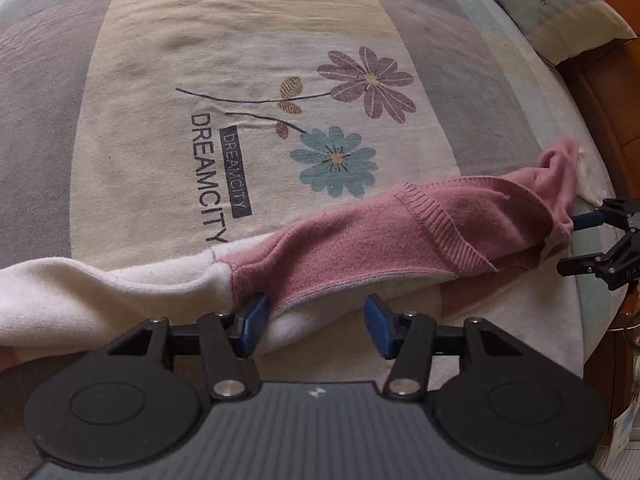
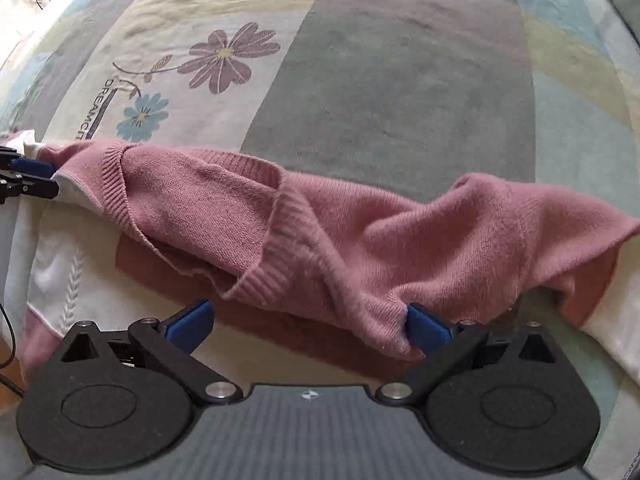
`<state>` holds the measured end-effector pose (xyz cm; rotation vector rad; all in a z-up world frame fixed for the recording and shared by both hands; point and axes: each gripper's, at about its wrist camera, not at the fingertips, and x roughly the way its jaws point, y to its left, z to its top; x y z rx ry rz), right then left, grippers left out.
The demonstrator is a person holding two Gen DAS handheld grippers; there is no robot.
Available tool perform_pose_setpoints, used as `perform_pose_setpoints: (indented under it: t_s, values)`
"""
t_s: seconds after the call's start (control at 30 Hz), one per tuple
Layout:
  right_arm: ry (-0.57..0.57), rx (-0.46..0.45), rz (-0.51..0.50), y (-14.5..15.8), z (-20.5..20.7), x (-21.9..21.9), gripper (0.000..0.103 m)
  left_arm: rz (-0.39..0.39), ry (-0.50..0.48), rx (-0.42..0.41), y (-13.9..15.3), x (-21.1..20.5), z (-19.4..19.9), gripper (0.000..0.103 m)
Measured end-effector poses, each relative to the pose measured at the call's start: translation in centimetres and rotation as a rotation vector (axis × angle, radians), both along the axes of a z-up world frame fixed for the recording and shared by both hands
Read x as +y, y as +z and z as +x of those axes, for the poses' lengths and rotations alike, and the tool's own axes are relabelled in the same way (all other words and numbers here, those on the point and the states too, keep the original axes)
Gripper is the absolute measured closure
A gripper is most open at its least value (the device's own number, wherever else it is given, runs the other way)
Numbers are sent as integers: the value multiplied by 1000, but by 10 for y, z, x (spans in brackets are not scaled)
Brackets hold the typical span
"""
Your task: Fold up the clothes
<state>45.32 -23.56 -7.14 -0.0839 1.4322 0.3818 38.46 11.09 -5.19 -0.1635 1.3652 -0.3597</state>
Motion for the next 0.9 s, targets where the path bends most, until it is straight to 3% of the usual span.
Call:
perform_pose_setpoints:
  t_s: [0.1,0.17,0.23,0.3,0.37,0.57,0.7,0.9]
  values:
    - [-12,43,33,-1,-14,-5,0,13,-19,-9,8,-3,-10,48]
    - [-12,28,55,5,-18,-6,0,33,-80,-81,21,-9,-12,48]
    - [23,-37,83,19,-14,-2,0,70,-159,-197,34,-17,-10,44]
    - [78,-100,111,30,-7,7,0,56,-211,-240,34,-23,4,34]
    - [138,-136,136,32,3,18,0,37,-262,-277,33,-30,19,34]
    - [237,-90,268,6,37,46,0,22,-371,-207,-2,-42,55,34]
    - [265,-10,413,-10,49,69,0,46,-422,-176,-12,-45,44,34]
    - [312,-5,532,-12,53,94,0,24,-500,-190,-3,-45,15,34]
